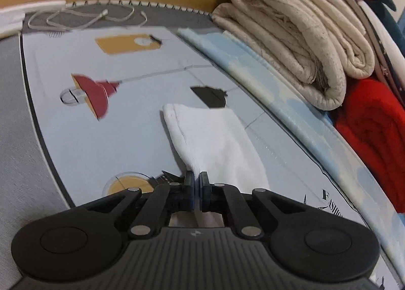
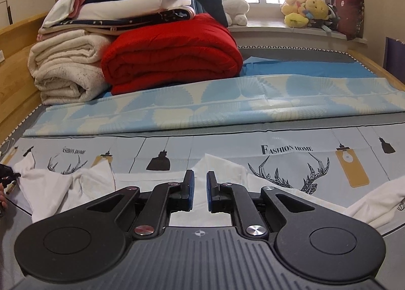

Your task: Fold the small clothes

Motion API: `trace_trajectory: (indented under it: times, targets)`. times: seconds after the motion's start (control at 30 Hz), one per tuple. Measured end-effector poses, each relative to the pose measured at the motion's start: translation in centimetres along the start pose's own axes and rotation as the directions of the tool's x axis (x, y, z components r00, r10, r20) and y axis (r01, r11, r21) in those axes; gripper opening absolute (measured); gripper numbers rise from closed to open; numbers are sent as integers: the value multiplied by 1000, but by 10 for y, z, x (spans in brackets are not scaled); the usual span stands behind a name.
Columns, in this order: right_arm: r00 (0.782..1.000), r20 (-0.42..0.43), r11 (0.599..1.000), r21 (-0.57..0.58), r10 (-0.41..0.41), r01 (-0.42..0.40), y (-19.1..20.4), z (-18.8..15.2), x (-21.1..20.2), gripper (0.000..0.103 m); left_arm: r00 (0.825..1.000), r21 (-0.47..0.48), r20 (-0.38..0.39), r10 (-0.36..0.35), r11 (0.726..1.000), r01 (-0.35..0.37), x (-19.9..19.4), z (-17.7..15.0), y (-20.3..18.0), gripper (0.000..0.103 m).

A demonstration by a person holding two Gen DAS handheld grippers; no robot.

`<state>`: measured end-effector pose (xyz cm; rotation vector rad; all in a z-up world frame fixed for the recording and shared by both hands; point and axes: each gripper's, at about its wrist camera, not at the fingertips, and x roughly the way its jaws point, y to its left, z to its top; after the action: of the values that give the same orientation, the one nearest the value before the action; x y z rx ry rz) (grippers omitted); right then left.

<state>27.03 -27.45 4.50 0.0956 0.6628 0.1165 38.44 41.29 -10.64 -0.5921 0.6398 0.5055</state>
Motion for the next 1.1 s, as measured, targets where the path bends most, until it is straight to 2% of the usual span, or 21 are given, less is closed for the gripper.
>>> trace_trajectory:
  times: [0.1, 0.2, 0.23, 0.37, 0.43, 0.5, 0.6, 0.67, 0.7, 0.77, 0.8, 0.9, 1.0, 1.1]
  targets:
    - [1000, 2, 1000, -10, 3, -2, 5, 1, 2, 10, 996, 8, 63, 68, 998, -68, -14, 5, 9, 3]
    - [1000, 2, 1000, -19, 8, -8, 8, 1, 3, 10, 979, -46, 91, 185, 982, -182, -25, 6, 29, 3]
    - [1000, 2, 1000, -21, 8, -8, 9, 0, 4, 10, 975, -77, 83, 205, 977, -199, -27, 4, 37, 4]
    - [1000, -3, 1000, -29, 8, -8, 9, -1, 5, 10, 971, -213, 82, 224, 956, -202, -34, 2, 65, 13]
    - [1000, -4, 1000, -30, 2, -3, 10, -1, 5, 10, 976, -272, 90, 196, 948, -166, -34, 6, 75, 31]
    - [1000, -8, 1000, -28, 0, 0, 8, -1, 6, 10, 982, -325, 102, 161, 938, -120, -33, 10, 86, 34]
    - [1000, -13, 999, -31, -12, 12, 6, -3, 9, 10, 984, -354, 109, 142, 930, -95, -27, 18, 96, 34]
    - [1000, -16, 999, -29, -19, 19, 4, -3, 10, 10, 981, -325, 115, 154, 939, -109, -24, 19, 95, 31]
    - [1000, -17, 999, -28, -21, 21, 3, -3, 10, 10, 980, -304, 112, 164, 945, -123, -22, 19, 93, 26]
    - [999, -19, 999, -28, -26, 25, 2, -3, 12, 10, 978, -249, 100, 184, 956, -154, -20, 21, 85, 3]
    - [999, -20, 999, -29, -26, 25, 1, -4, 12, 10, 979, -225, 92, 182, 961, -158, -20, 22, 80, 4]
    - [999, -21, 999, -31, -25, 25, 0, -3, 12, 10, 971, -128, 149, 187, 977, -169, -33, 29, 51, 4]
    - [999, -28, 999, -24, -24, 23, 0, -1, 12, 10, 975, -26, 199, 99, 995, -96, -59, 38, 5, 4]
    - [999, -34, 1000, -13, -5, 4, 2, 2, 11, 10, 976, 40, 216, -20, 999, 11, -103, 43, -48, 3]
